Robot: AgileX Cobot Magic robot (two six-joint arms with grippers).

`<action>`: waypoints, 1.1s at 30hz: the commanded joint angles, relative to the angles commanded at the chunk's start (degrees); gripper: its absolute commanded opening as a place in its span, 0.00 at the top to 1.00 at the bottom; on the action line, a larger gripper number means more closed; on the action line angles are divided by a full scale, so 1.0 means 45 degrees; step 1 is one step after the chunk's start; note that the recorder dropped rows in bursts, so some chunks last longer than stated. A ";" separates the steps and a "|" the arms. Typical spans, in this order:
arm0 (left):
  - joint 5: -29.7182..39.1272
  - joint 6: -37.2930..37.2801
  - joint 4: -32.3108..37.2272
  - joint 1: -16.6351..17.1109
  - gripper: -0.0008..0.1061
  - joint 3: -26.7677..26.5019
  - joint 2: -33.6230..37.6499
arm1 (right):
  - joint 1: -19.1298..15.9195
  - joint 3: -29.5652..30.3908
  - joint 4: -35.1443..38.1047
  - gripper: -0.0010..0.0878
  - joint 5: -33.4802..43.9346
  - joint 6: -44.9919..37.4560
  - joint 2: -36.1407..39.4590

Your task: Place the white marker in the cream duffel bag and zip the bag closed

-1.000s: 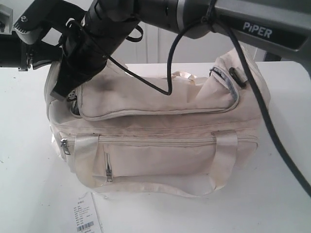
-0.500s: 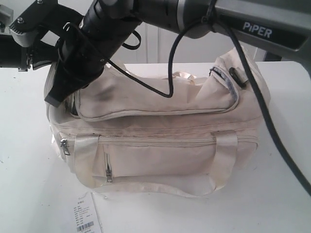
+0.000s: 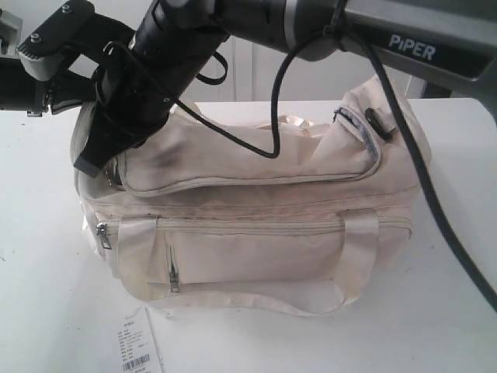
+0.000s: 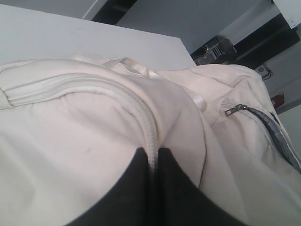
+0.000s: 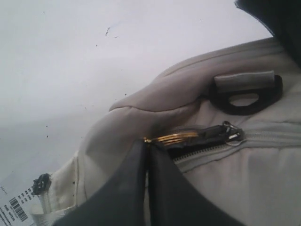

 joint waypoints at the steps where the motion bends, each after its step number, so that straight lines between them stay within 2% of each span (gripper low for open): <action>1: 0.0000 0.0000 0.0000 0.0000 0.99 0.0000 0.0000 | 0.0042 0.0000 0.0000 0.99 0.0000 0.0000 0.0000; 18: -0.0228 0.0000 0.0000 0.0000 0.99 0.0000 0.0000 | 0.0232 0.0000 0.0393 0.99 0.1761 -0.0066 -0.0111; 23: -0.0592 -0.0036 0.0022 0.0047 0.99 0.0000 0.0000 | 0.0232 0.0000 0.0408 0.99 0.1057 -0.0375 -0.0111; 27: -0.0667 -0.0327 -0.0105 0.0307 0.99 0.0000 0.0000 | 0.0232 0.0000 -0.0290 0.99 0.0125 -0.0371 -0.0026; 33: 0.0095 -0.0304 -0.0173 0.0477 0.99 0.0000 0.0000 | 0.0232 0.0000 -0.0603 0.99 -0.0513 0.0243 0.0127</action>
